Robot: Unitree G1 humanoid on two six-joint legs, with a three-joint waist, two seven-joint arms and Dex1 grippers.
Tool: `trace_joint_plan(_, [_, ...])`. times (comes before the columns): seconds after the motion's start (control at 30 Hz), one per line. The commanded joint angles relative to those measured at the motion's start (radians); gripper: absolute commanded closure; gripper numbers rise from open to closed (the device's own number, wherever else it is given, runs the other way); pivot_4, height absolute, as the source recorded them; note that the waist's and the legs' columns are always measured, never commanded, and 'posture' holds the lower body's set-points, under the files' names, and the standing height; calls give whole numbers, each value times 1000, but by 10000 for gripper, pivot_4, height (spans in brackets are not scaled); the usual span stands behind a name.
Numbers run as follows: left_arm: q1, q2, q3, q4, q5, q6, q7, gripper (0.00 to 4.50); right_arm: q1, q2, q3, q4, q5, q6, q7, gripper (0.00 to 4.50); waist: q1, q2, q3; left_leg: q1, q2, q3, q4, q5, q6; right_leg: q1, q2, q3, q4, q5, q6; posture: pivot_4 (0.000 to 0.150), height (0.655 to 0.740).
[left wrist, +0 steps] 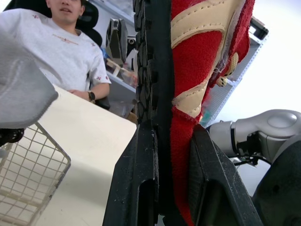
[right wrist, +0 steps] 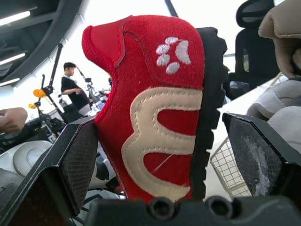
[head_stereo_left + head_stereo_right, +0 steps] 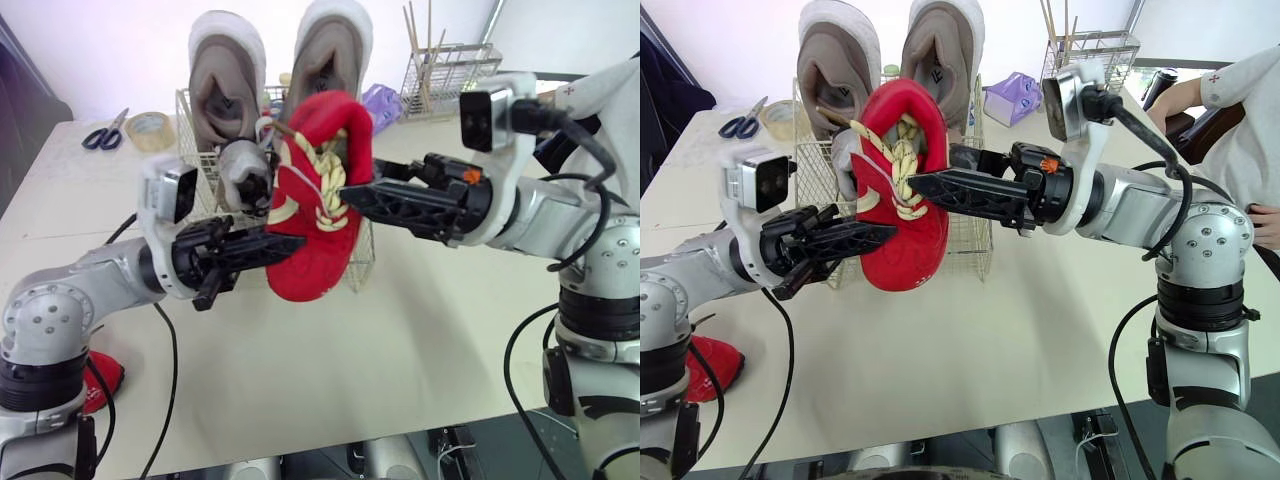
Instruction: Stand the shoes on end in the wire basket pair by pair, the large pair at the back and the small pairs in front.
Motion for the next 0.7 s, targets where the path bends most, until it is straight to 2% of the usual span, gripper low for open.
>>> trace_joint_plan(0.03, [-1,3,14,-32,10,-17,-14,43022,-27,10,-21,-10,-5,-10,12,9414,0,0,0,0,0,0,0,0,0,0,0,0,0,0,0,1500,7400])
trace_joint_plan(0.13, [-1,0,11,-32,24,-18,-23,43022,-28,17,-15,-22,-3,-8,13,23402,0,0,0,0,0,0,0,0,0,0,0,0,0,0,0,1500,7400])
trace_joint_plan(0.27, [-10,-2,-1,-17,53,-20,-40,43022,-30,13,-15,-39,14,0,14,38851,0,0,0,0,0,0,0,0,0,0,0,0,0,0,0,1500,7400])
trace_joint_plan(0.3, [-13,-1,-1,-13,56,-20,-45,43022,-29,11,-16,-43,12,1,15,40568,0,0,0,0,0,0,0,0,0,0,0,0,0,0,0,1500,7400])
trace_joint_plan(0.37, [-19,0,-2,-7,64,-19,-51,43022,-29,9,-17,-48,2,0,14,40568,0,0,0,0,0,0,0,0,0,0,0,0,0,0,0,1500,7400])
trace_joint_plan(0.53, [-46,13,1,17,77,-6,-61,18077,-28,6,-20,-61,-6,-2,10,40657,0,0,0,0,0,0,0,0,0,0,0,0,-1,0,0,1500,7400])
trace_joint_plan(0.63, [-30,64,44,11,106,-8,-63,2680,-33,-16,-31,-76,-45,-6,22,40657,-3,0,0,0,0,0,-1,0,0,0,0,0,-1,0,0,1500,7400])
trace_joint_plan(0.67, [-19,93,65,1,111,-5,-71,668,-37,-25,-37,-80,-60,-10,25,40657,-5,0,0,0,0,0,-1,0,0,-1,0,0,-1,0,0,1500,7400])
trace_joint_plan(0.7, [-11,116,84,-7,114,-4,-72,668,-41,-34,-42,-81,-75,-13,28,40657,-5,0,0,0,0,0,-1,0,0,-1,0,0,-1,0,0,1500,7400])
